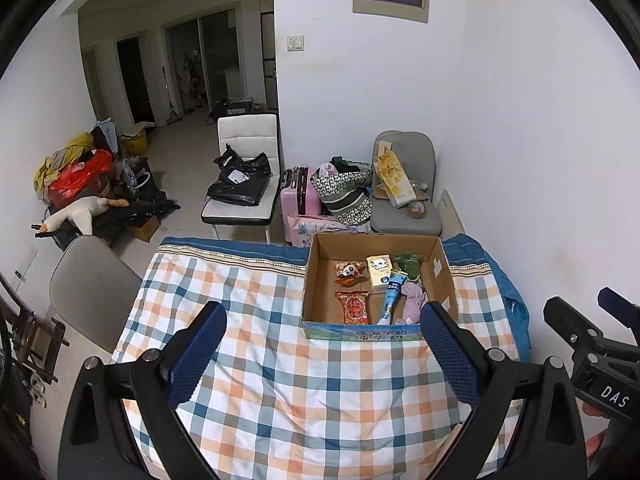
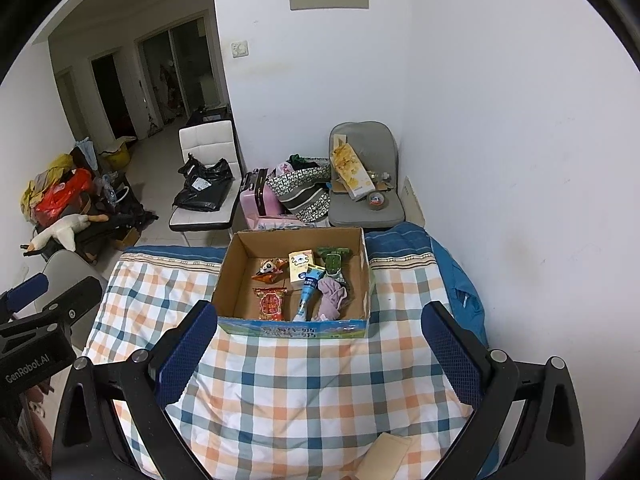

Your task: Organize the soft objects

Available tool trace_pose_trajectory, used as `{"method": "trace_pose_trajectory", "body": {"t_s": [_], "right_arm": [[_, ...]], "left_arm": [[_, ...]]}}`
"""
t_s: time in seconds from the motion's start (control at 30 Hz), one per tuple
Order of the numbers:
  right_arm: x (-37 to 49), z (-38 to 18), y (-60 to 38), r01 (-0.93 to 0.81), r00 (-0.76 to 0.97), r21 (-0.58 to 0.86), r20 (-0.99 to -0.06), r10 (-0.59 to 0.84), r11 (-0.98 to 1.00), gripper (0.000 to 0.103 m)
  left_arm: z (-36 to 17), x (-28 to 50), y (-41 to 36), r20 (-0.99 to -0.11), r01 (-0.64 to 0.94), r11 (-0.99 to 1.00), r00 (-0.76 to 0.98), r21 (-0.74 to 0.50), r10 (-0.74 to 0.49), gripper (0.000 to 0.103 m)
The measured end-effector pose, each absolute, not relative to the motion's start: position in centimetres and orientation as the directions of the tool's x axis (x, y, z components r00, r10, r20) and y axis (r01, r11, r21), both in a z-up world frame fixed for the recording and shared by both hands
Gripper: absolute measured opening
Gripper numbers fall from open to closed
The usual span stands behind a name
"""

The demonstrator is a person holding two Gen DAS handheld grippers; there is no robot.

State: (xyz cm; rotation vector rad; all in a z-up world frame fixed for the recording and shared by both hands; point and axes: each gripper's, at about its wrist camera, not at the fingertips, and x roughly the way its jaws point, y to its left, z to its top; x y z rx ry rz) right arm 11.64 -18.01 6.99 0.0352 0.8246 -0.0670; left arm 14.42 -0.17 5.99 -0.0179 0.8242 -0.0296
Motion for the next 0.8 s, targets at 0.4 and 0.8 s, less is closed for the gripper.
{"method": "trace_pose_trajectory", "body": {"t_s": [0.4,0.8], "right_arm": [[11.5,7.2,-17.9,0.074,0.678,0.010,-0.733,-0.043,0.997,0.103],[11.4,6.8,-18.1,0.075,0.675,0.007,-0.737,-0.046,0.997,0.103]], "left_arm": [[5.7,14.2,-0.4,-0.738,0.019,1.000,0.674,-0.024,-0.031,0.099],[4.4,13.8,-0.7,-0.752,0.022,0.999,0.659,-0.025,-0.034,0.099]]}}
